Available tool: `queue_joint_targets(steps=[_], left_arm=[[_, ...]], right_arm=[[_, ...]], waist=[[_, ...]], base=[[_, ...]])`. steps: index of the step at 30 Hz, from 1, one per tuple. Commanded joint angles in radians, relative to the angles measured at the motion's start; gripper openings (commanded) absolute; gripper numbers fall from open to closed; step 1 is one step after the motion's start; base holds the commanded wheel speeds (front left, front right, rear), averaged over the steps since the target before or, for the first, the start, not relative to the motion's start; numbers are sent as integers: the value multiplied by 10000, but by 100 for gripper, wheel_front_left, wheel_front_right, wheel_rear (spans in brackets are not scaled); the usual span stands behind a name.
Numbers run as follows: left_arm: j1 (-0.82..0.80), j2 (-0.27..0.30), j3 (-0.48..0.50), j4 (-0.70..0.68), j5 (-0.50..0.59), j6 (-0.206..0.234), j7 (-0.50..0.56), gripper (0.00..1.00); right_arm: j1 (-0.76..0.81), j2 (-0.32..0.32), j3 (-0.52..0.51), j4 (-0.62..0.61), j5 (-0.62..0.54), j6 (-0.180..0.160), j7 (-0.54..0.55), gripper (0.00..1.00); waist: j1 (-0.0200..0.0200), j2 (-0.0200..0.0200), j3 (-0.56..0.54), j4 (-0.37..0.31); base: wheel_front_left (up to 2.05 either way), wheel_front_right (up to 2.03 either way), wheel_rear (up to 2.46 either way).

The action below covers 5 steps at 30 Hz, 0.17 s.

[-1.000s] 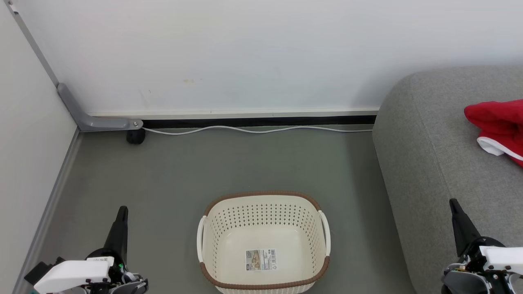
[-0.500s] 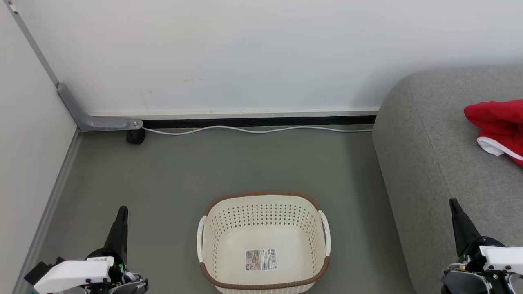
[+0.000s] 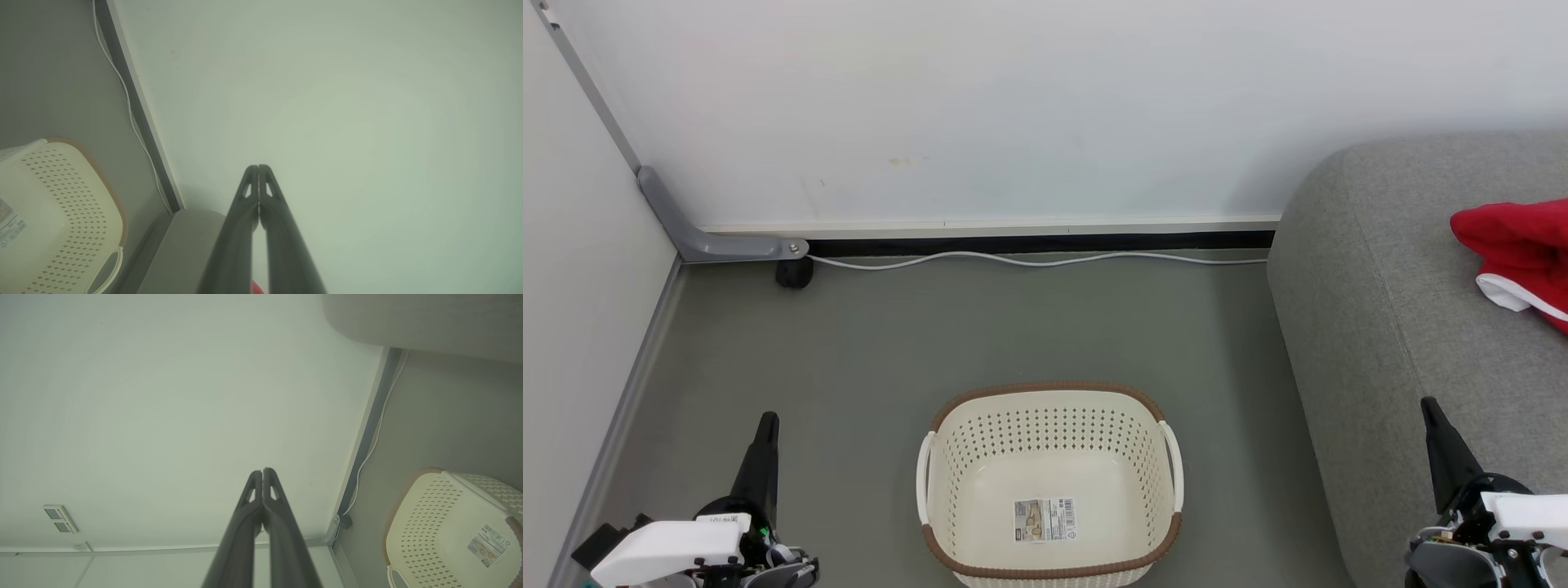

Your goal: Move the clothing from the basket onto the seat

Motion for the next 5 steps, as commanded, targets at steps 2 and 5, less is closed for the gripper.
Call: queue_joint_targets(steps=[2,5], left_arm=[[-582,133,325,-283,-38,-83,61,0],[-582,133,325,-283,-38,-83,61,0]], right_arm=[[-261,-100,167,-305,114,44,75,0],[-261,-100,167,-305,114,44,75,0]], waist=[[-1,0,0,0],[-1,0,0,0]], base=[[0,0,0],[0,0,0]])
